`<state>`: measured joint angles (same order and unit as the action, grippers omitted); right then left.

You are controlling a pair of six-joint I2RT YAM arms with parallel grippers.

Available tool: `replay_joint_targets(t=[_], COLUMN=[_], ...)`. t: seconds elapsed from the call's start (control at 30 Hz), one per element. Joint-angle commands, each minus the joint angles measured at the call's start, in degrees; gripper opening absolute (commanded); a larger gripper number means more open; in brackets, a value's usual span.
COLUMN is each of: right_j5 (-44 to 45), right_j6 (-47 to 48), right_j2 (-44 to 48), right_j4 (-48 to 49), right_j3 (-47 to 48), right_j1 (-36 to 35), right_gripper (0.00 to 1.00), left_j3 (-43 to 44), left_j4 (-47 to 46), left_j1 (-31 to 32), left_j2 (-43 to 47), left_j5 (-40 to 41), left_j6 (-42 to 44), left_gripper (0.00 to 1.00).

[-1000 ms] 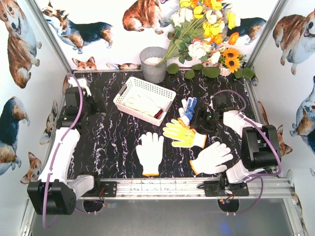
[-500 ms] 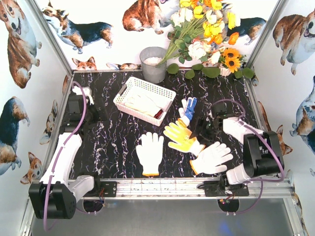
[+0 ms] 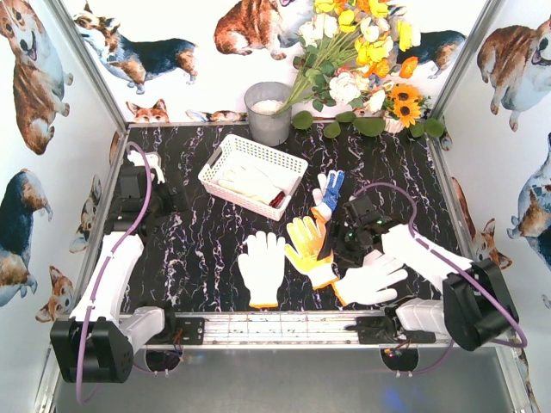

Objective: Put the gloves into the storage basket
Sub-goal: Pick up the glove from the center of the board.

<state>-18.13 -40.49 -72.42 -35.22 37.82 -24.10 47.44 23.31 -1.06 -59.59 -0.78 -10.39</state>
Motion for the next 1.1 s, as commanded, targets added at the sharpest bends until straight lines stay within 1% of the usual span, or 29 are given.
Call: replay_joint_targets(t=[0.0, 0.1, 0.23, 0.43, 0.57, 0.7, 0.83, 0.93, 1.07], right_j5=[8.10, 6.36, 4.90, 1.89, 2.19, 0.86, 0.57, -0.42, -3.28], right_j6=[1.14, 1.13, -0.70, -3.42, -3.81, -4.31, -4.90, -5.94, -9.18], right_j2=[2.00, 0.21, 1.55, 1.65, 1.20, 0.57, 0.50, 1.89, 5.46], right_j4=[-3.48, -4.85, -4.61, -1.46, -1.01, 0.83, 1.85, 2.73, 5.39], right_j3=[3.12, 2.83, 0.26, -3.47, -3.92, -4.33, -4.13, -3.51, -2.80], right_j1=[0.01, -0.26, -1.75, -2.60, -3.57, -3.89, -4.11, -4.27, -4.29], right_gripper=[0.69, 0.67, 0.65, 0.51, 0.48, 0.39, 0.25, 0.16, 0.05], left_j3=[0.64, 0.57, 0.57, 0.73, 0.64, 0.64, 0.47, -0.05, -2.50], left_j4=[-1.95, -1.95, -2.03, -2.13, -2.13, -2.13, -2.21, -2.33, -3.47], left_j1=[-0.67, -0.61, -0.65, -0.66, -0.65, -0.68, -0.65, -0.67, 0.70], left_j2=[0.96, 1.14, 1.32, 0.80, 1.05, 1.16, 0.61, 0.61, 2.42], left_j5=[-0.52, -0.28, -0.25, -0.75, -0.64, -0.42, -2.19, -7.51, -15.38], left_j6=[0.55, 0.59, 0.61, 0.55, 0.64, 0.70, 0.35, 0.13, -3.15], left_gripper=[0.94, 0.94, 0.95, 0.95, 0.95, 0.95, 0.95, 0.95, 0.95])
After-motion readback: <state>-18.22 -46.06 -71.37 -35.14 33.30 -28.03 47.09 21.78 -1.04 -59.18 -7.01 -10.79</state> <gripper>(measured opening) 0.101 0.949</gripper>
